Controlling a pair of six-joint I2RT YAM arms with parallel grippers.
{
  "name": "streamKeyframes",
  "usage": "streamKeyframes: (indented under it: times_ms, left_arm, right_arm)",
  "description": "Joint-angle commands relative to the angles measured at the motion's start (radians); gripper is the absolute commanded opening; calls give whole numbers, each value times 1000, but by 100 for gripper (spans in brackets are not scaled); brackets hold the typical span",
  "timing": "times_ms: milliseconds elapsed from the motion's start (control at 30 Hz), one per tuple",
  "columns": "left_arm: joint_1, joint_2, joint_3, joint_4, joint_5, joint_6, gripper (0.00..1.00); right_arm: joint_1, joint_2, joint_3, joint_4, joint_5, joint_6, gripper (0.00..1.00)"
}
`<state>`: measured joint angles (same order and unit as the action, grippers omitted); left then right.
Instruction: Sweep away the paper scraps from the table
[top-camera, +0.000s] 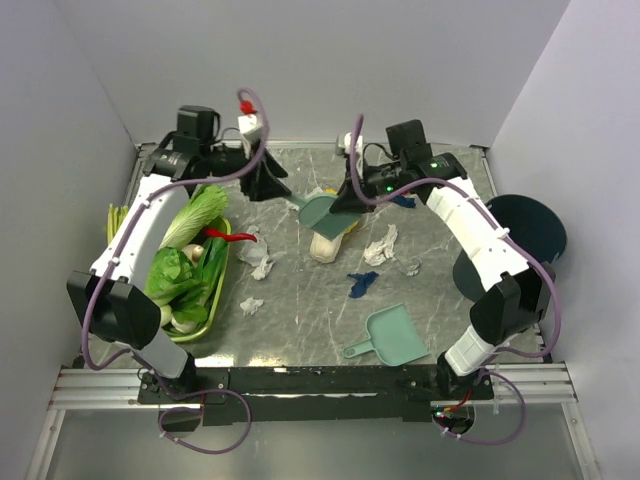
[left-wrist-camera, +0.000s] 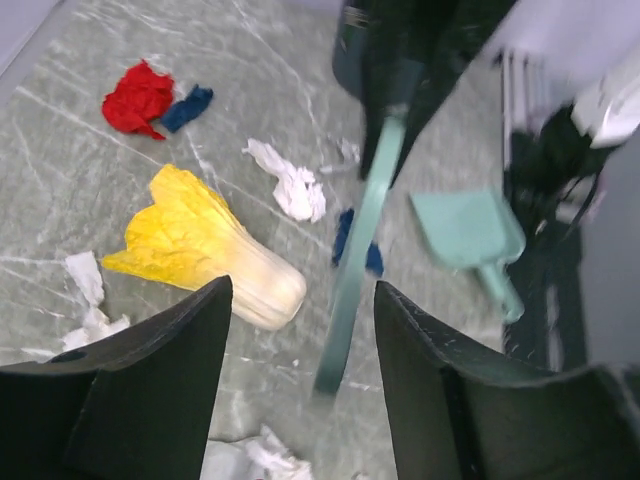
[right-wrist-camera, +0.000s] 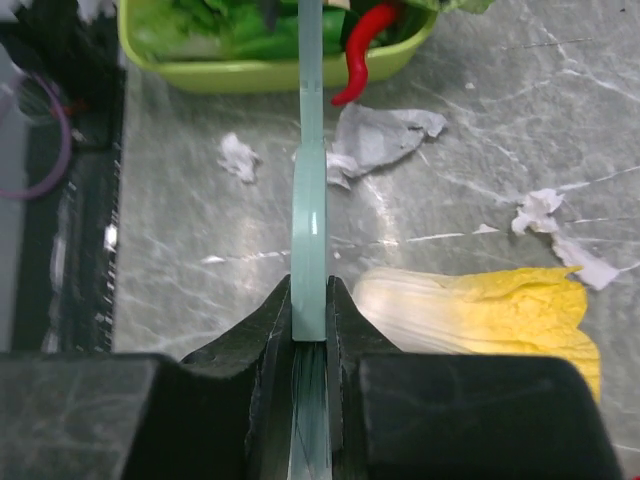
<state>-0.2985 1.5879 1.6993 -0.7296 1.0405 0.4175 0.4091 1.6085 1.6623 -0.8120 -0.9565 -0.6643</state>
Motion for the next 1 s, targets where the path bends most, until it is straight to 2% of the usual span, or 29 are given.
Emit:
streamKeyframes:
  times_ms: [0, 100, 200, 367, 533, 833, 933, 967]
  left_arm:
    - [61, -16, -46, 275, 219, -321, 64]
    - [61, -9, -62, 331, 262, -384, 63]
    - [61, -2, -64, 341, 285, -399, 62]
    - [61, 4, -59, 323, 285, -381, 59]
    - [53, 20, -43, 239, 279, -315, 50]
    - [38, 20, -55, 251, 286, -316, 38]
    - [35, 21, -59, 259, 291, -325, 30]
    - [33, 21, -61, 268, 293, -332, 24]
  right_arm:
    - [-62, -7, 5, 88, -215, 191, 0]
    - [-78, 1, -19, 123, -286, 273, 0]
    - [-79, -7, -50, 184, -294, 336, 0]
    - [-81, 4, -35, 169, -286, 322, 0]
    - [-79, 5, -42, 198, -300, 345, 0]
    - [-78, 10, -39, 208, -304, 361, 0]
    - [-79, 11, -44, 211, -300, 364, 0]
    - [-79, 11, -48, 211, -294, 364, 0]
